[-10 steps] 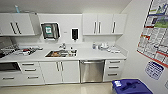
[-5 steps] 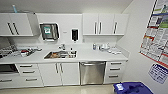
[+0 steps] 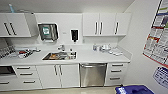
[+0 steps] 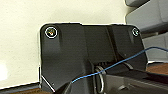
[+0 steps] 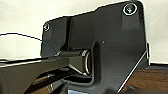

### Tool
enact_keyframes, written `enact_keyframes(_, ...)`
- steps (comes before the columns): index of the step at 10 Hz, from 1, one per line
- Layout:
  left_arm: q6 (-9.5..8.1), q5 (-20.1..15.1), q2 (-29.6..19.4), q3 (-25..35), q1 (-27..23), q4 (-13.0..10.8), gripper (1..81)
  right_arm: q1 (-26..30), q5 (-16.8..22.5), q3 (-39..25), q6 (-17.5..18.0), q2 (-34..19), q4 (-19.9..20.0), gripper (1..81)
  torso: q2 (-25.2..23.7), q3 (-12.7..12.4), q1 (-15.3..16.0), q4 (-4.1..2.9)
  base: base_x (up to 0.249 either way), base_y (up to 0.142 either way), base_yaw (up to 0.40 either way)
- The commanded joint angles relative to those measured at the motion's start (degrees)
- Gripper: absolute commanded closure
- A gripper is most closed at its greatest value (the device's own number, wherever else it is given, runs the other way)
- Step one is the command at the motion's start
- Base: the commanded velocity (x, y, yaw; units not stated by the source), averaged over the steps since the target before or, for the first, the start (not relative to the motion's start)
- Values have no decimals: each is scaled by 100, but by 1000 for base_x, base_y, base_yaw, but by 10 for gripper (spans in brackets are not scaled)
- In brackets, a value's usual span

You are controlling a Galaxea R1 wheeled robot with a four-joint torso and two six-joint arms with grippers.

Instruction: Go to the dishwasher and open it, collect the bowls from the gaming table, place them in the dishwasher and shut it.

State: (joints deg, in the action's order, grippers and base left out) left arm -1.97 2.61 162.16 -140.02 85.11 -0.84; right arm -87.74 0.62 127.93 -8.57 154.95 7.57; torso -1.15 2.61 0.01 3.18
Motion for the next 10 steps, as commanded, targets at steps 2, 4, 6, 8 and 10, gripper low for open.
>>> enact_keyframes(2,-22,-296,-96,36,-280,31,10,278,351,-50,-13,-120,-19,10,0,0,0,0,134,62,0)
enact_keyframes(4,-22,-296,-96,36,-280,31,10,278,351,-50,-13,-120,-10,10,0,0,0,0,134,69,0)
enact_keyframes(6,-22,-296,-96,36,-289,31,10,278,351,-41,-13,-120,-10,10,0,0,0,0,133,74,0)
enact_keyframes(8,-22,-296,-96,36,-289,31,10,270,351,-41,-13,-120,-10,10,0,0,0,0,133,74,0)
enact_keyframes(10,-13,-296,-96,36,-281,23,10,261,351,-23,-13,-111,-10,10,0,0,0,0,134,74,0)
